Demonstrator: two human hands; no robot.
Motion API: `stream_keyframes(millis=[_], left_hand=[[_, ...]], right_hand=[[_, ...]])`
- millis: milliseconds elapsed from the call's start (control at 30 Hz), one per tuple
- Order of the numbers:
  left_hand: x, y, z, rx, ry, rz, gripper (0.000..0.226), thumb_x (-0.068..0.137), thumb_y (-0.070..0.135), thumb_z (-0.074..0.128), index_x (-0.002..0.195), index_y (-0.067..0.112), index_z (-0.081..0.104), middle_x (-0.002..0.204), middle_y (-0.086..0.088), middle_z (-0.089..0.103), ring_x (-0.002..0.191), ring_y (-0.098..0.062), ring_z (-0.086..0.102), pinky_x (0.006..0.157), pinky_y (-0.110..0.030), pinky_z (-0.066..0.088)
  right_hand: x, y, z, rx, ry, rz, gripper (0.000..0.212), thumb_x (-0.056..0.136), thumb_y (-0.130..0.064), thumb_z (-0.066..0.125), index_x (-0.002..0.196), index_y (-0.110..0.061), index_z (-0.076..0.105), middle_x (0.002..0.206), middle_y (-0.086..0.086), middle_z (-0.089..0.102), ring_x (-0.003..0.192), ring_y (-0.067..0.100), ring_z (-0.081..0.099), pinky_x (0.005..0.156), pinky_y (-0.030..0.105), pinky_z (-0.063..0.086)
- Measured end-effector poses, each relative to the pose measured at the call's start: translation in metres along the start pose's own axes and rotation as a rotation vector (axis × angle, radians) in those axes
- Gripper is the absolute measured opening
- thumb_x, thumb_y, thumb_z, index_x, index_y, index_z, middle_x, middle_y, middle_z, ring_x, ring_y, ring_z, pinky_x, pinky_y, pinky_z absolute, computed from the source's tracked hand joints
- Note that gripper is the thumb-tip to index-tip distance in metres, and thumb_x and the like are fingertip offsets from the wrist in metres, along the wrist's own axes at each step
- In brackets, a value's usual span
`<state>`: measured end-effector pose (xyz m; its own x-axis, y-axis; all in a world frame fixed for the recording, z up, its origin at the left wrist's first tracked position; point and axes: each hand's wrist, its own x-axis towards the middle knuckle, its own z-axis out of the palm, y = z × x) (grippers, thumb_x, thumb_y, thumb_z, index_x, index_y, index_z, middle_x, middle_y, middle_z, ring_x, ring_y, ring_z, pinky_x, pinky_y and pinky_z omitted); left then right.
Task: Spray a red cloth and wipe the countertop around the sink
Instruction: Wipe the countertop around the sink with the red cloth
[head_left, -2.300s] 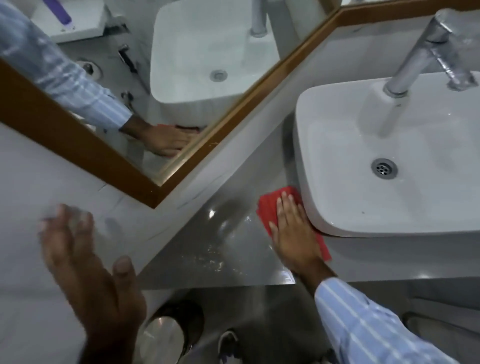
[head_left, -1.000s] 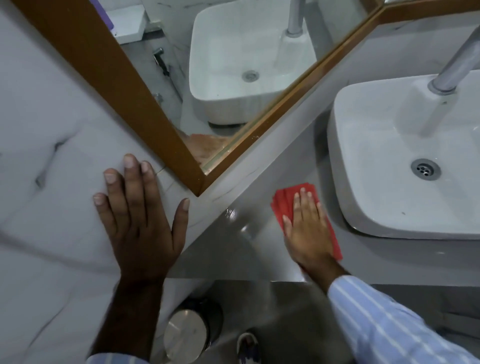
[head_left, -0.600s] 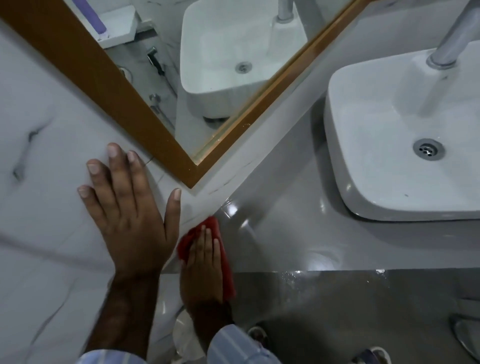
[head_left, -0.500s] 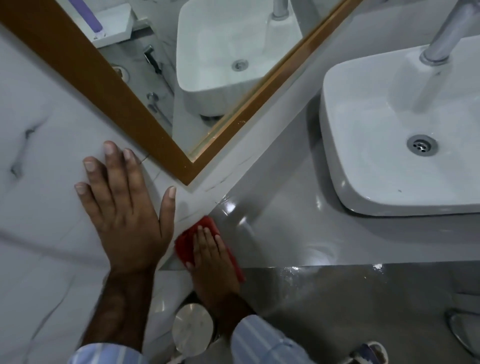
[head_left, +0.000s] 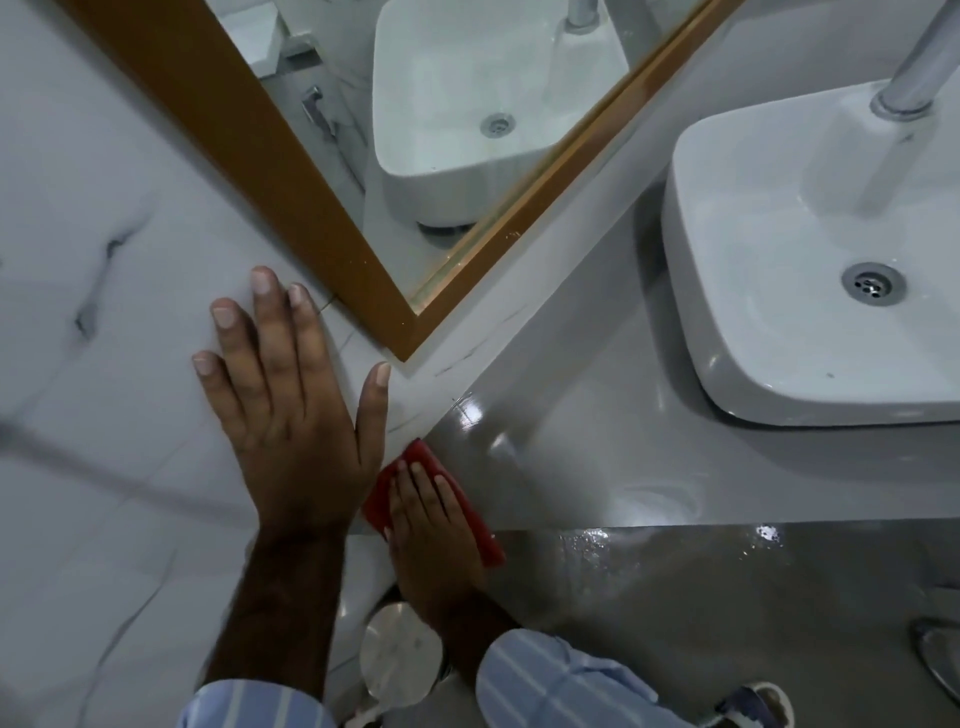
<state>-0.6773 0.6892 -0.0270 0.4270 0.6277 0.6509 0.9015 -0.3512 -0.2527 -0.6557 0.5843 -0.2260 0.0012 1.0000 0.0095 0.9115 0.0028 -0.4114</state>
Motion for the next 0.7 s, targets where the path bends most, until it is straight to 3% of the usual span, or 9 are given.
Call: stream_keyframes(millis=[167,300,433,567,700], left_hand=[[0.003,0.006,0.0,0.013,0.033,-0.024,0.079,0.106,0.052,0.041,0.164,0.002,0.021,0.167,-0.03,0.029,0.153,-0.046,0.014,0.13,-0.042,-0.014],[0.006,0.014,-0.006,-0.064,0.004,-0.058,0.08,0.107,0.052,0.041,0.166,0.007,0.012,0.169,-0.028,0.023,0.154,-0.049,0.013,0.128,-0.042,-0.016],[0.004,0.012,-0.007,-0.097,-0.076,-0.074,0.081,0.107,0.054,0.038,0.167,0.013,0.002,0.172,-0.026,0.017,0.157,-0.053,0.015,0.128,-0.064,0.005],[0.0,0.005,-0.007,-0.115,-0.133,-0.081,0.081,0.108,0.054,0.037,0.168,0.015,0.0,0.174,-0.022,0.012,0.159,-0.05,0.013,0.126,-0.069,0.015],[0.0,0.003,-0.009,-0.128,-0.158,-0.087,0.08,0.107,0.056,0.036,0.168,0.014,0.003,0.174,-0.022,0.013,0.16,-0.048,0.012,0.128,-0.066,0.014]], right_hand=[[-0.006,0.009,0.007,-0.153,-0.133,-0.219,0.087,0.093,-0.034,0.066,0.162,-0.009,0.019,0.172,0.014,0.023,0.159,0.034,0.018,0.13,0.05,0.012],[-0.003,0.02,-0.005,-0.304,-0.158,-0.483,0.088,0.091,-0.035,0.071,0.163,-0.015,0.023,0.172,0.009,0.027,0.158,0.03,0.023,0.129,0.048,0.022],[-0.006,0.047,-0.024,-0.444,-0.106,-0.696,0.069,0.098,-0.035,0.059,0.161,-0.023,0.034,0.171,0.0,0.032,0.157,0.023,0.026,0.129,0.043,0.019],[-0.032,0.089,-0.04,-0.405,-0.149,-0.604,0.08,0.098,-0.036,0.054,0.165,-0.02,0.015,0.175,0.006,0.019,0.161,0.026,0.017,0.131,0.046,0.015],[-0.075,0.155,-0.081,-0.244,-0.049,-0.298,0.066,0.1,-0.039,0.049,0.16,-0.016,0.033,0.166,0.007,0.041,0.152,0.025,0.039,0.123,0.044,0.033]])
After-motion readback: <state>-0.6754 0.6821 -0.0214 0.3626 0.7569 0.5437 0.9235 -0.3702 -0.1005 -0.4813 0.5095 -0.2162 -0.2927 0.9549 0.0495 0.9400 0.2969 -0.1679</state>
